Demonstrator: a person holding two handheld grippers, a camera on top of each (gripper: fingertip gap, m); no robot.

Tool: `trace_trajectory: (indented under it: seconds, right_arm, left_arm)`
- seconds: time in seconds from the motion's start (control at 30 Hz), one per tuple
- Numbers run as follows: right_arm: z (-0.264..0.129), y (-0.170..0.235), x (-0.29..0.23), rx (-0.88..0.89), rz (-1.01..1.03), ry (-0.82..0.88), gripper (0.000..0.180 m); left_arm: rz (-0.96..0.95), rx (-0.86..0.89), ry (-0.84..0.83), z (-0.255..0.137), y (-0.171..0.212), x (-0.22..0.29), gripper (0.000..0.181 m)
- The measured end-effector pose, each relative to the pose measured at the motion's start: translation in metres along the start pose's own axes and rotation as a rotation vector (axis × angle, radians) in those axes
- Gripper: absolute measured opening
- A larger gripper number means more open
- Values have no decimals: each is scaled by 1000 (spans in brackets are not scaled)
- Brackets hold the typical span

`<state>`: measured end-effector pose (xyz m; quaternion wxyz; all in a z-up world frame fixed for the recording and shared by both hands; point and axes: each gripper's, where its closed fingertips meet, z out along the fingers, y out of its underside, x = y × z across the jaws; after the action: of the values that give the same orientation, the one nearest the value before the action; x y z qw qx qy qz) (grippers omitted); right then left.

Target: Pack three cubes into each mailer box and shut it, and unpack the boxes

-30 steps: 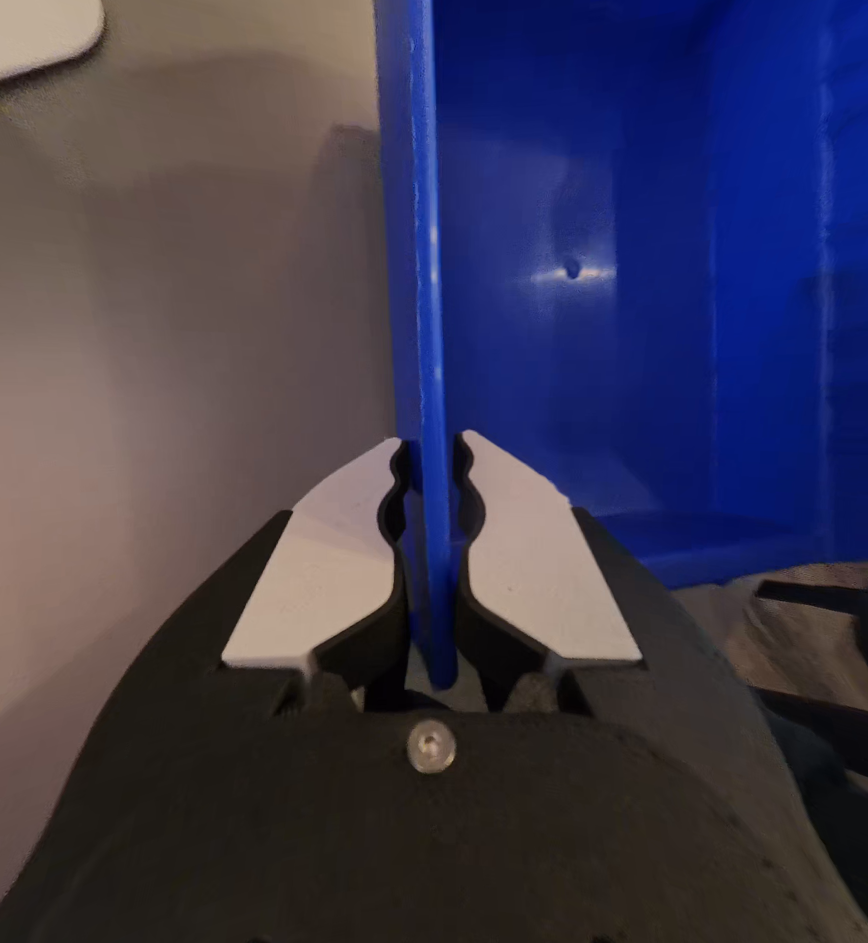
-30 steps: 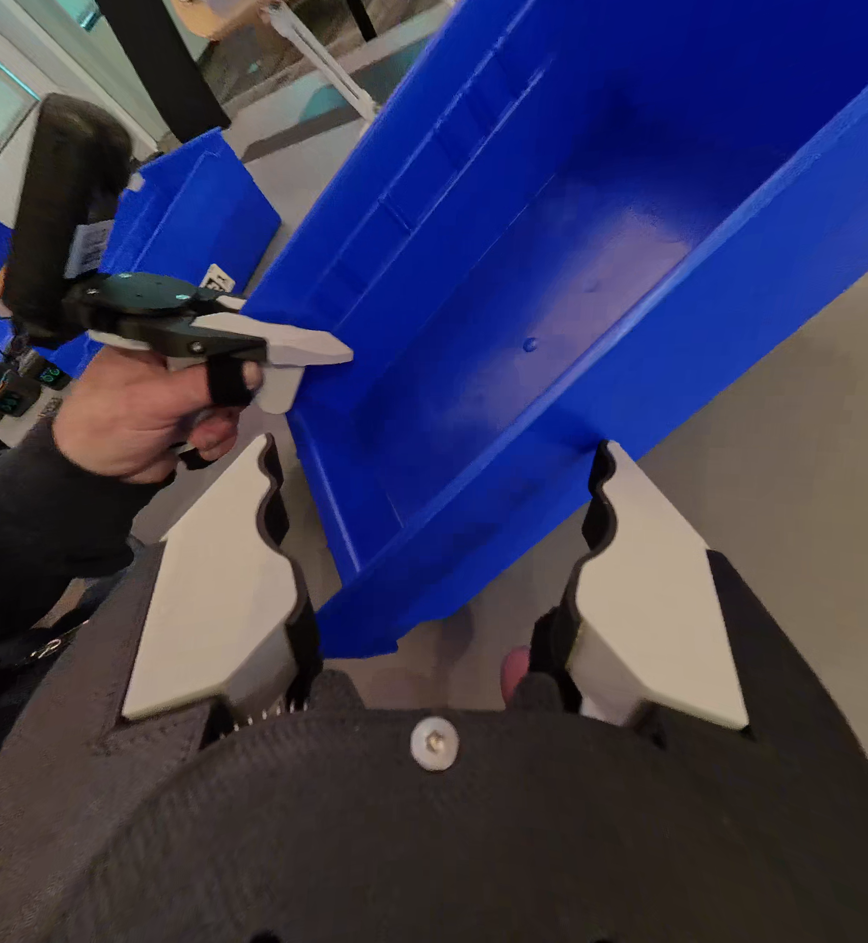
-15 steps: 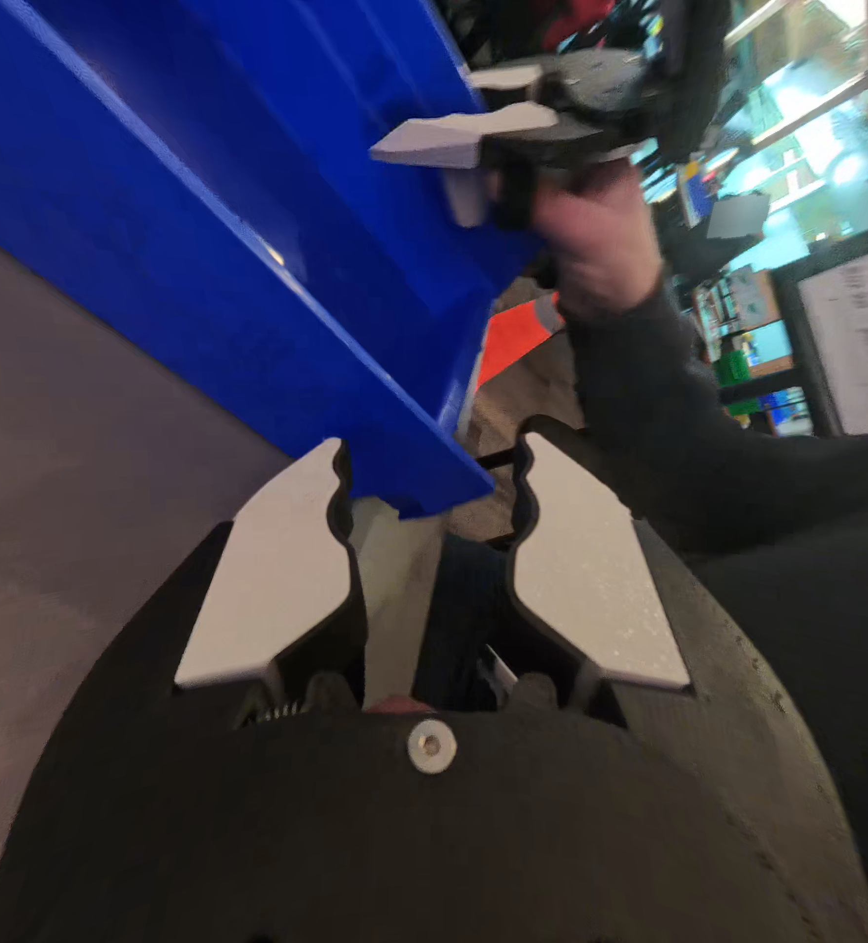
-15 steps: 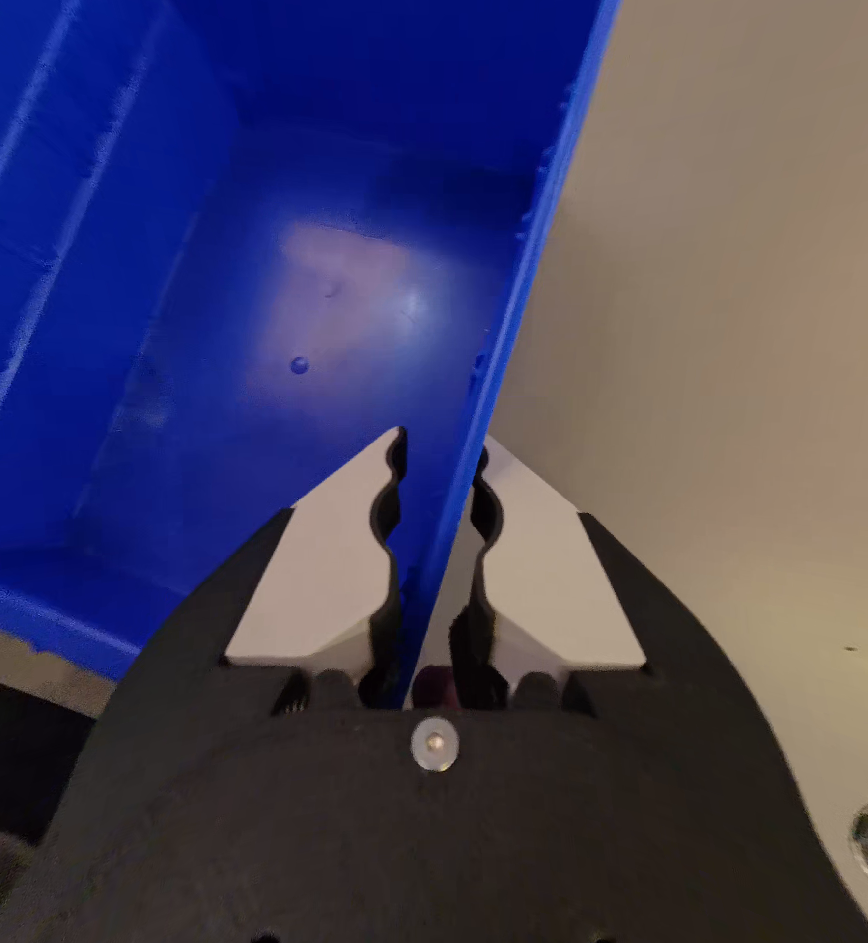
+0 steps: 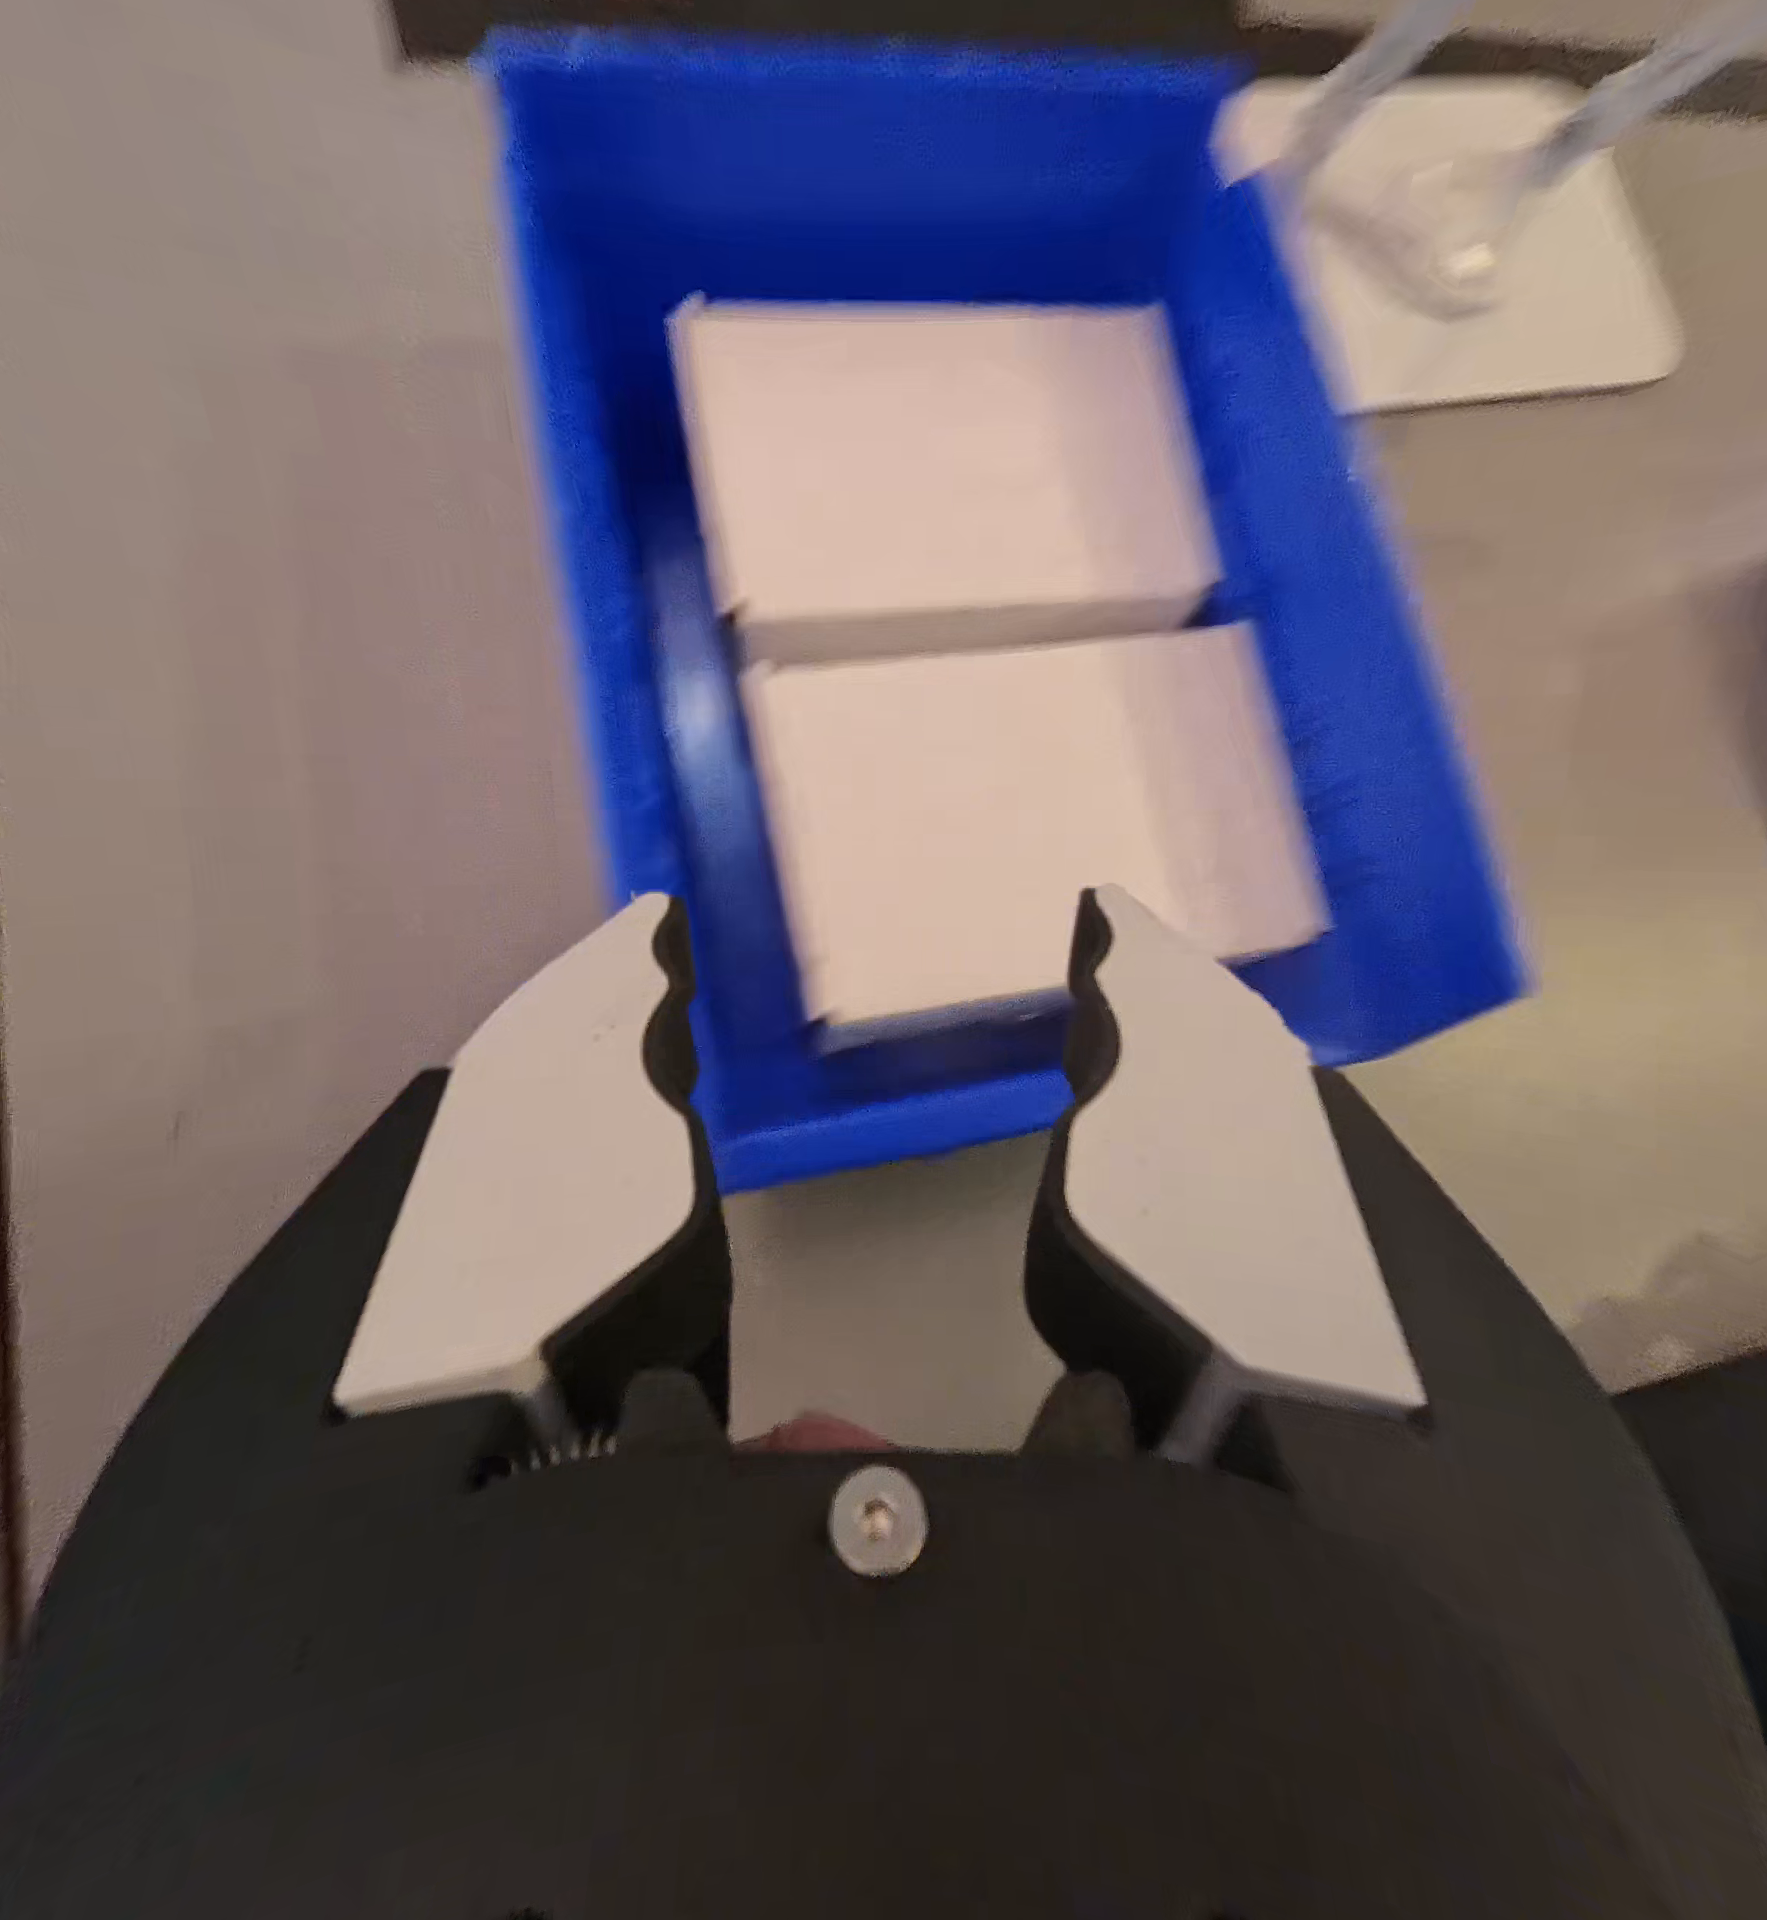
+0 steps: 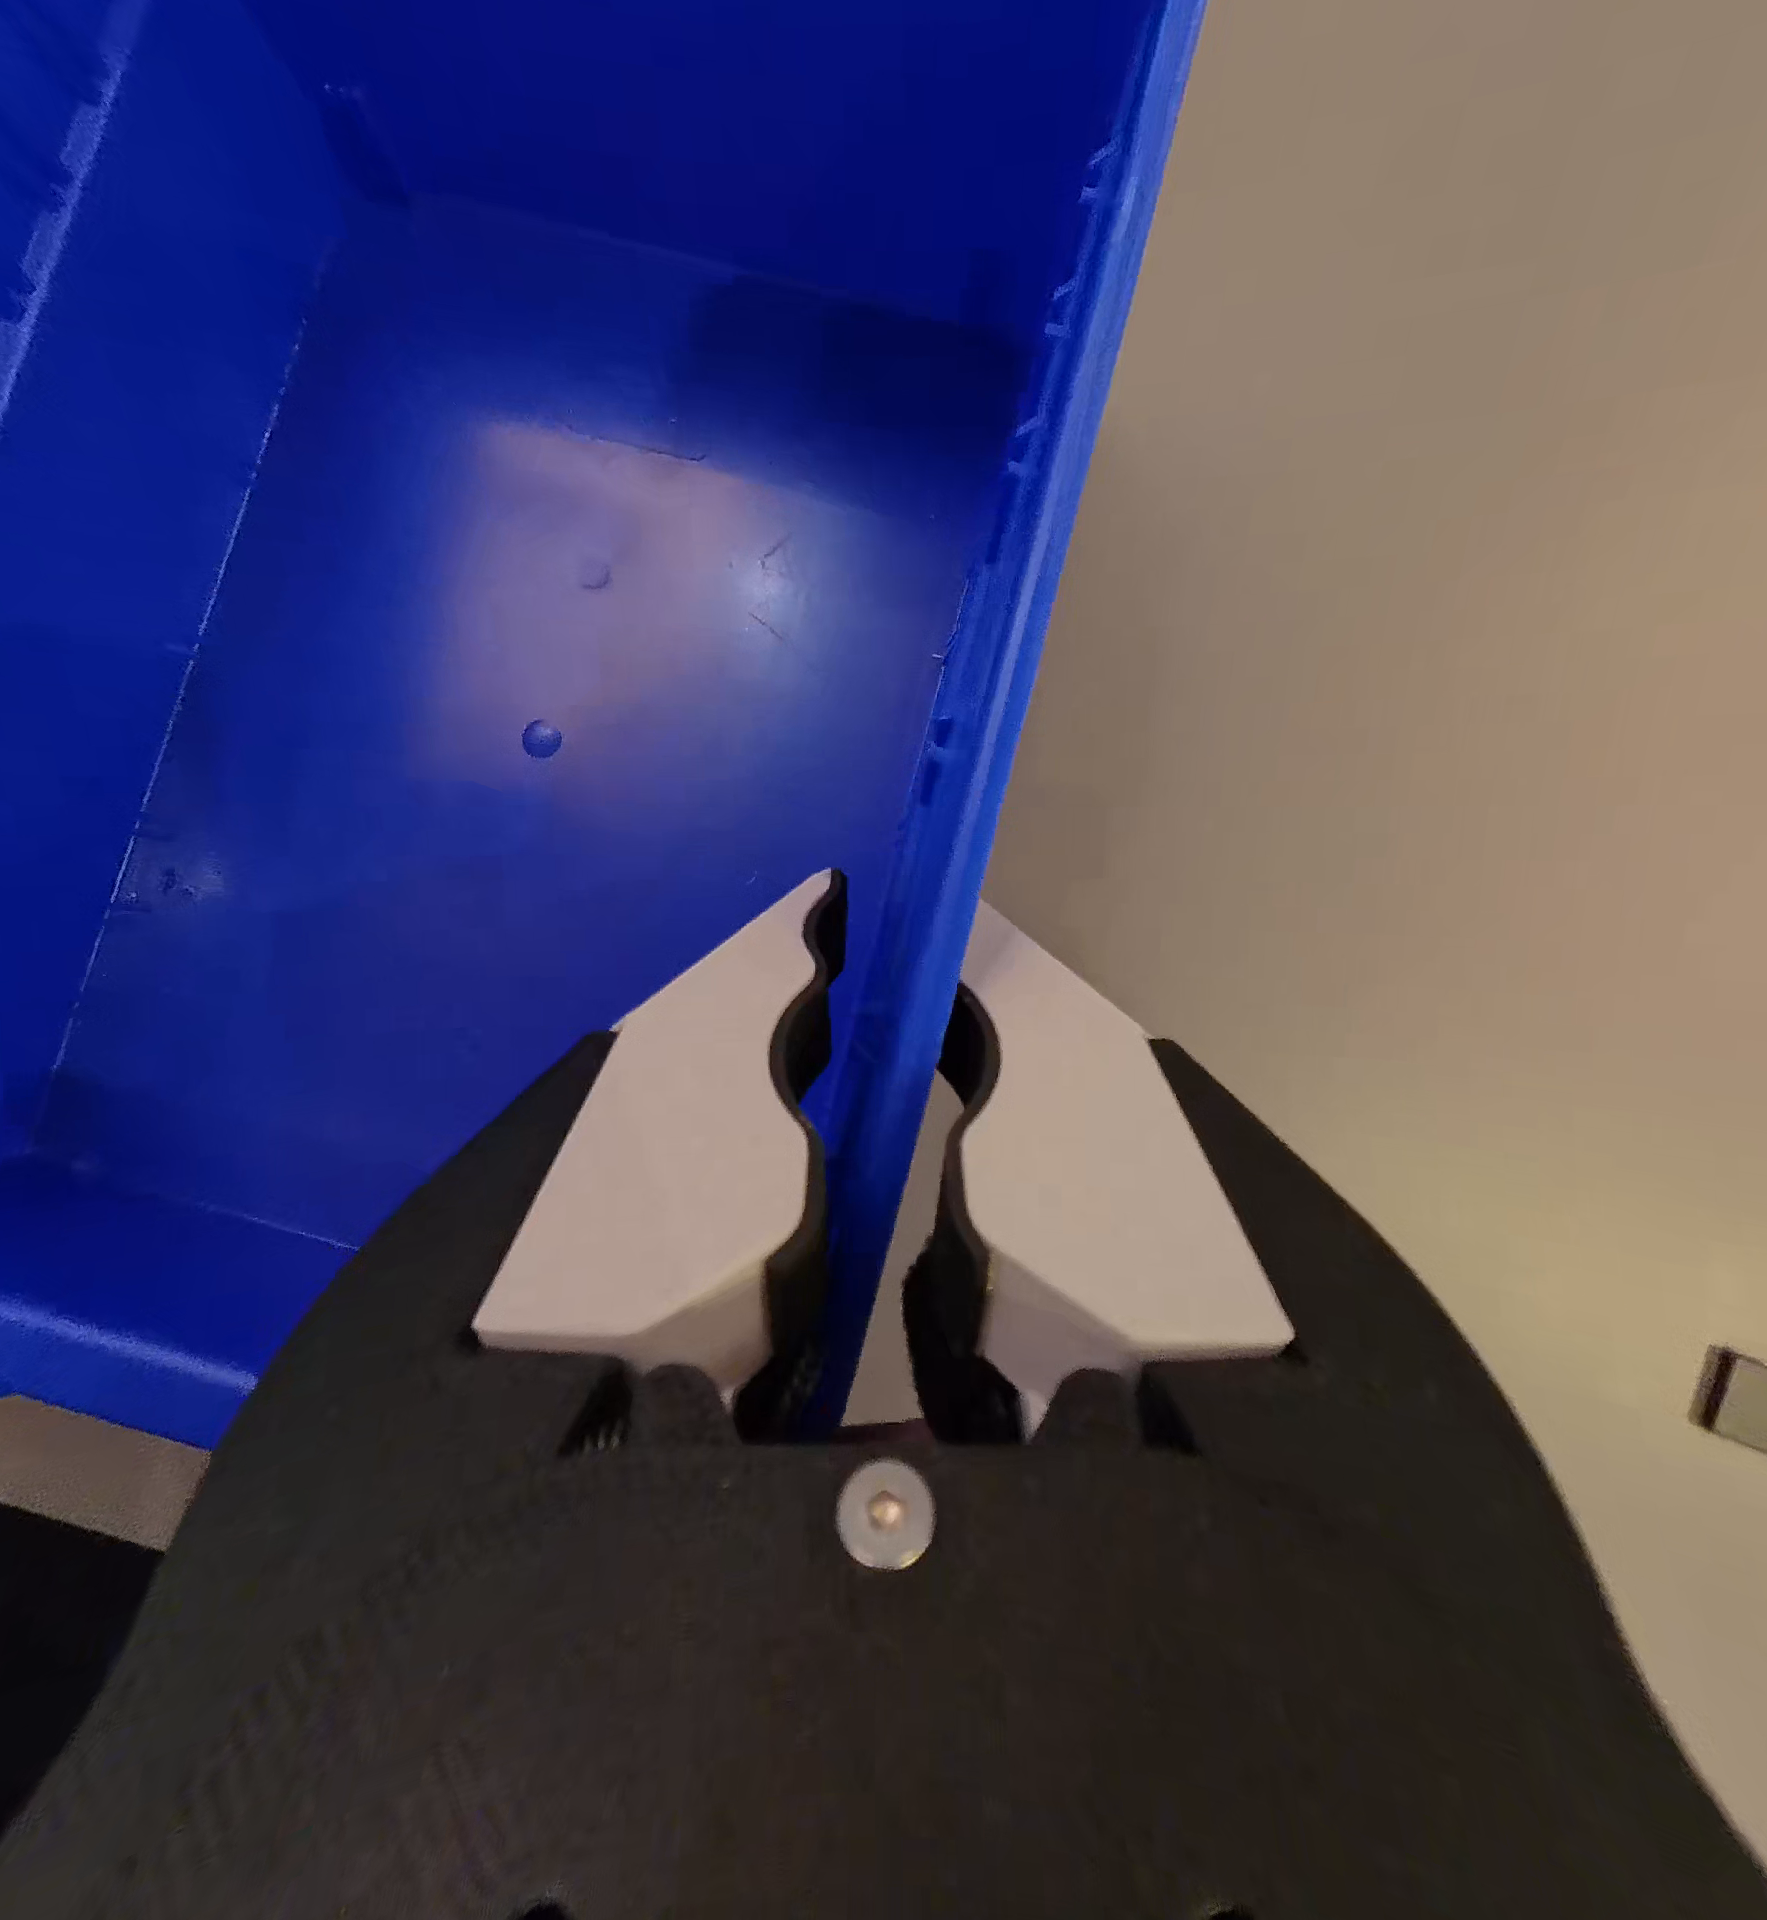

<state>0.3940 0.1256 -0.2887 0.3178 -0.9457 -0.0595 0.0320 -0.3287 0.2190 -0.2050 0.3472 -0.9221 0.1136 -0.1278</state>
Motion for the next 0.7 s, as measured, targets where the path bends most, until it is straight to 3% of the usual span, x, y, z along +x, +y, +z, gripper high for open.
trace_trajectory:
  seconds: [0.07,0.17,0.23,0.33,0.43,0.7]
  right_arm:
    - [2,-2,6,-3,2,-8,11]
    - [5,-5,15,-11,-6,-8,11]
    - [7,-8,20,-15,-10,-12,11]
    - [9,-10,26,-24,-15,-18,11]
    - [11,-12,31,-28,-16,-25,11]
    - [16,-17,47,-40,-31,-42,10]
  left_arm:
    - [-22,-103,-94,12,29,-38,75]
    - [-62,-170,-81,35,56,-52,75]
    - [-76,-156,-61,46,62,-54,60]
    - [-70,-182,30,59,70,-43,17]
    - [13,-210,-64,58,72,-54,6]
    - [-118,-170,-82,42,89,-54,4]
